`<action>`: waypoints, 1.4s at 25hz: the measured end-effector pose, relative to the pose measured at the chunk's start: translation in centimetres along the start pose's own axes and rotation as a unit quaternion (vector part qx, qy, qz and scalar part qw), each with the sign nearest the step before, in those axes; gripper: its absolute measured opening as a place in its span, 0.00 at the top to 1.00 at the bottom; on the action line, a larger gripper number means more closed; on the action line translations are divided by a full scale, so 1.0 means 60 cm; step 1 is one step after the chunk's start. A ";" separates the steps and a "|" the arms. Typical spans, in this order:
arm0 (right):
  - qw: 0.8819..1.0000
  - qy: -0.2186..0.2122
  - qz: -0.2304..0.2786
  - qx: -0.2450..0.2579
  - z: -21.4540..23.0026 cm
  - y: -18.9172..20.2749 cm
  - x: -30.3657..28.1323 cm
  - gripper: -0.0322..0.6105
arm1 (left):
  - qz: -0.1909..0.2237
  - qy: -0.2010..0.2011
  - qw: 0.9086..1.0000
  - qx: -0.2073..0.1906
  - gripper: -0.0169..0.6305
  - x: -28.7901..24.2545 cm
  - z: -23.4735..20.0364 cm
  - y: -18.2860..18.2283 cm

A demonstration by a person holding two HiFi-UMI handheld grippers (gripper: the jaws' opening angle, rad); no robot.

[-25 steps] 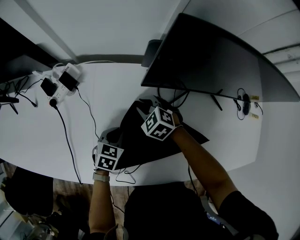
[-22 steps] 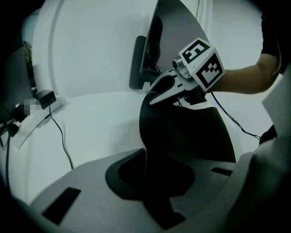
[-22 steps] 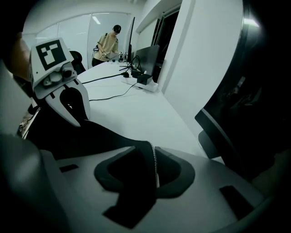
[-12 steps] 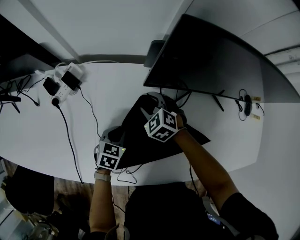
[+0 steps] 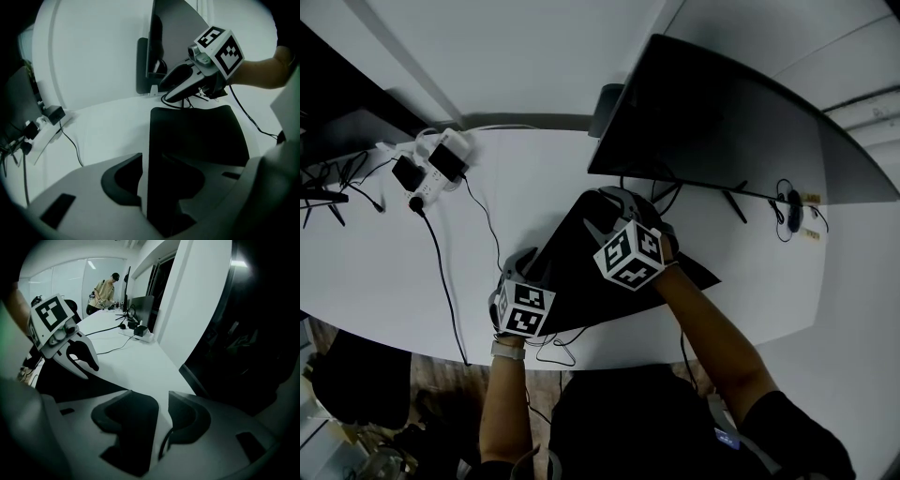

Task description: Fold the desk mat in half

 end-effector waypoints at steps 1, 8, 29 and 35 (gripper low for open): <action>1.000 -0.001 0.003 -0.005 -0.002 -0.001 0.006 0.59 | 0.001 -0.004 1.000 -0.002 0.78 0.004 0.000 -0.003; 0.998 -0.021 0.034 -0.041 -0.027 -0.011 0.047 0.59 | 0.014 -0.039 0.999 -0.009 0.78 0.047 -0.007 -0.022; 0.991 -0.043 0.091 -0.088 -0.149 -0.032 0.181 0.86 | 0.116 -0.100 0.987 0.054 0.96 0.220 0.031 0.001; 0.989 -0.050 0.112 -0.081 -0.195 -0.047 0.222 0.87 | 0.149 -0.094 0.982 0.068 0.96 0.283 0.059 0.017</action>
Point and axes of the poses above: the fingertips, and each gripper's own axes: x backward along the fingers, z to its right, y out of its underside, the point moved 10 cm from there along x, backward along the fingers, and after that the axes turned 5 degrees about -x, right-handed, at the moved point
